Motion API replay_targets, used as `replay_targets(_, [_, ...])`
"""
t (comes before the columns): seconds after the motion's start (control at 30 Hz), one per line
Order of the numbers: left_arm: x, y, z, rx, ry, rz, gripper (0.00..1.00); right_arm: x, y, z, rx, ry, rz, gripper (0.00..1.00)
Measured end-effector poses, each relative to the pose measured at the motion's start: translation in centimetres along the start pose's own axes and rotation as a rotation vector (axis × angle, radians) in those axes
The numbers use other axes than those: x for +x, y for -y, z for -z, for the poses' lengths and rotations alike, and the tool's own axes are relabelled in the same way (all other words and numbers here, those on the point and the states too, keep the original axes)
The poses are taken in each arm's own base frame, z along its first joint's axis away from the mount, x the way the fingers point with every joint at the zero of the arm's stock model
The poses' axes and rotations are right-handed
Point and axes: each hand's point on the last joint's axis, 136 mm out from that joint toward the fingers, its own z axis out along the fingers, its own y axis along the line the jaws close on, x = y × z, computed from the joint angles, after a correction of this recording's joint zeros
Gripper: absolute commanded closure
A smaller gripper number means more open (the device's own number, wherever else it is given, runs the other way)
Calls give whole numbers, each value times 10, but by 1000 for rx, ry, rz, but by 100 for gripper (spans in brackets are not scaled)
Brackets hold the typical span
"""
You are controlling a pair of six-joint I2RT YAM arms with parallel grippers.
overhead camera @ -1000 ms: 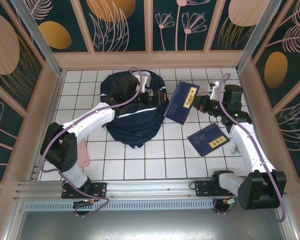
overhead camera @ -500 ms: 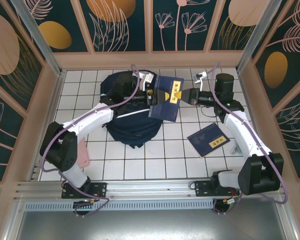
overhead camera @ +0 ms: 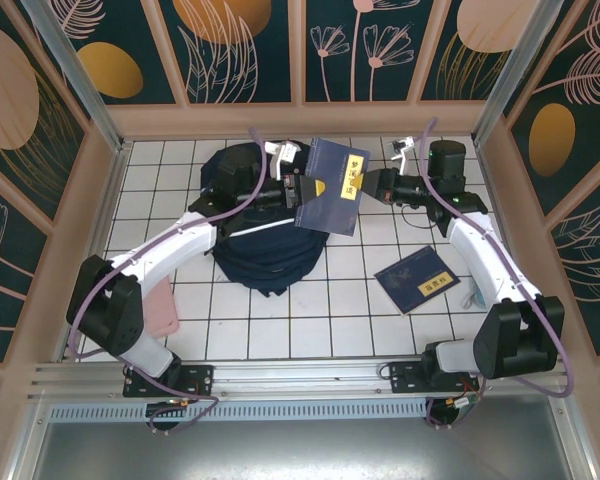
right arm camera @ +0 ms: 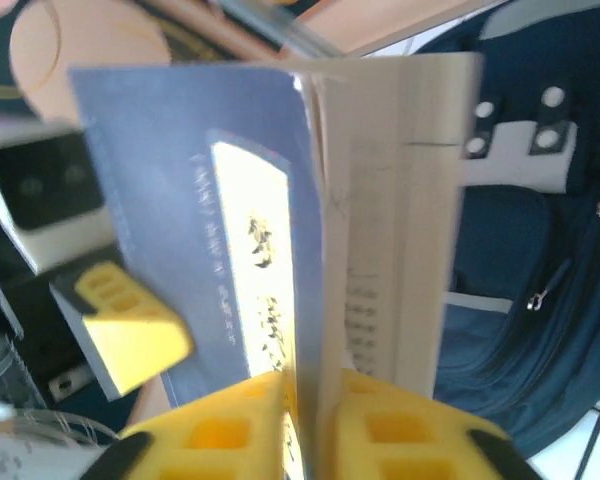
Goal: Pack the student bag
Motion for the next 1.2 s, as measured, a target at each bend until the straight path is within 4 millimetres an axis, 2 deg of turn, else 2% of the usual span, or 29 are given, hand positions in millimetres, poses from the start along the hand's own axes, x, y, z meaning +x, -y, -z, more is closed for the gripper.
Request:
replay_targets(0.07, [0, 0, 3, 0, 16, 19, 99, -2, 7, 6, 45, 46, -27, 37])
replay_targets(0.2, [-6, -2, 7, -18, 81, 65, 100, 3, 13, 18, 87, 138, -89, 21])
replay_targets(0.33, [-23, -10, 15, -70, 199, 126, 98, 15, 10, 25, 71, 230, -152, 12])
replay_targets(0.43, [-38, -14, 24, -91, 311, 177, 97, 31, 5, 14, 5, 257, -220, 9])
replay_targets(0.6, [-56, -20, 37, -90, 464, 277, 98, 62, -2, -20, -106, 235, -364, 1])
replay_targets(0.8, [-69, -22, 46, -74, 560, 352, 97, 58, -39, -48, -246, 258, -396, 1])
replay_targets(0.97, [-74, -20, 48, -51, 591, 387, 97, 33, -45, -64, -311, 330, -434, 5])
replay_targets(1.03, [-75, -21, 49, -47, 598, 402, 98, 25, -45, -70, -329, 355, -444, 11])
replay_targets(1.2, [-77, -21, 50, -36, 616, 433, 96, 7, -57, -80, -388, 399, -463, 38])
